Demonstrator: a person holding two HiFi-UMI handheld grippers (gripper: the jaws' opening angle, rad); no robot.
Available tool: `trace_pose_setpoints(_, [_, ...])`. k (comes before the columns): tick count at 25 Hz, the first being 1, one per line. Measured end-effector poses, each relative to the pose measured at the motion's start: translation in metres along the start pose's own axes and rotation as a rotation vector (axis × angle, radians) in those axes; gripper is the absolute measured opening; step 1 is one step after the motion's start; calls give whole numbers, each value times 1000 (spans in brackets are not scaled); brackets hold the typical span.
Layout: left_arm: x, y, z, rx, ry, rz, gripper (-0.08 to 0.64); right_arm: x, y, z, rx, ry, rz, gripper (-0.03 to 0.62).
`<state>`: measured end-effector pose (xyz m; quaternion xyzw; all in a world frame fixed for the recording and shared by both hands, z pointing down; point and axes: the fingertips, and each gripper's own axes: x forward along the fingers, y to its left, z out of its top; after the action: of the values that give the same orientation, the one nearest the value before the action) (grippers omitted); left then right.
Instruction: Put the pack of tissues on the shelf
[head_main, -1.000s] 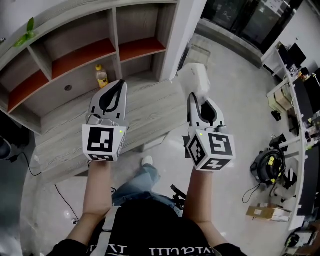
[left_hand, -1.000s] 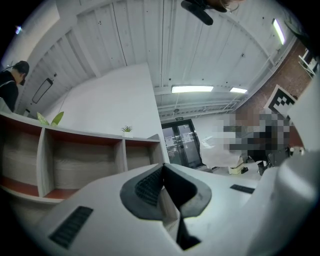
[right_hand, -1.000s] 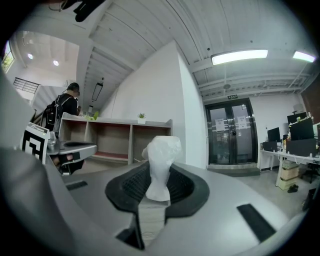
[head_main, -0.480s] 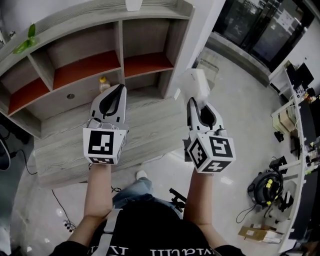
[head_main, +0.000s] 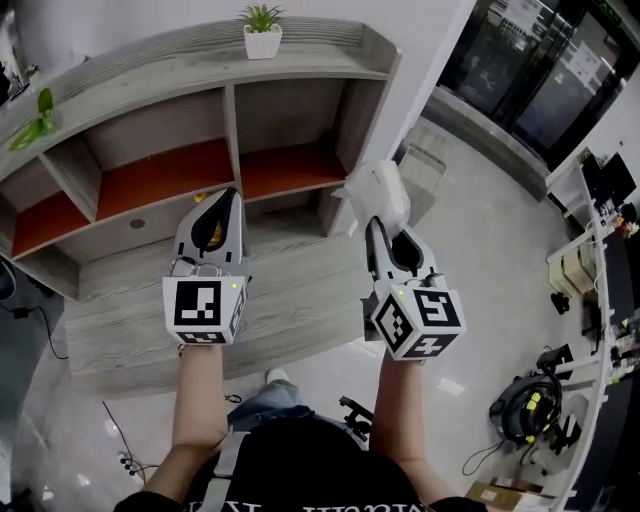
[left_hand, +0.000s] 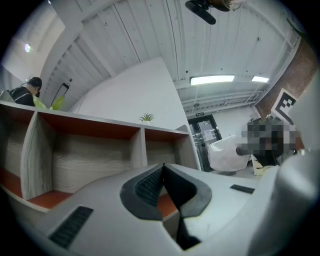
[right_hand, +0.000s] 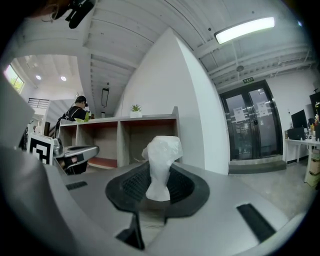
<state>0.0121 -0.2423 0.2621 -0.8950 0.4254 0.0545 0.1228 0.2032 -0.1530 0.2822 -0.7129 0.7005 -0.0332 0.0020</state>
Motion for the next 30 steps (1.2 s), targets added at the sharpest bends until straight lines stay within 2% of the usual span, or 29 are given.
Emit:
trace_pose_setpoints(3, [10,5,-9,-1,13,24,12,19,-2,-7,23,21,38,95])
trace_pose_setpoints(8, [29,7,-22,36,9,9,12,51,-1,-18,25,47,87,95])
trace_pose_setpoints(14, [42,16,-31,37,15,24,11,86,8,-20,60,55,146,95])
trace_pose_setpoints(21, [38,23,-32,29,39,37,11,112,26,-23,150,38,205,95])
trace_pose_setpoints(24, [33,26,-32,54,31,47,11,118,33,-25,187,35,231,95])
trace_pose_setpoints(30, [21,33,-30,56,52,102,12,132,38,-30,356,25,281,97])
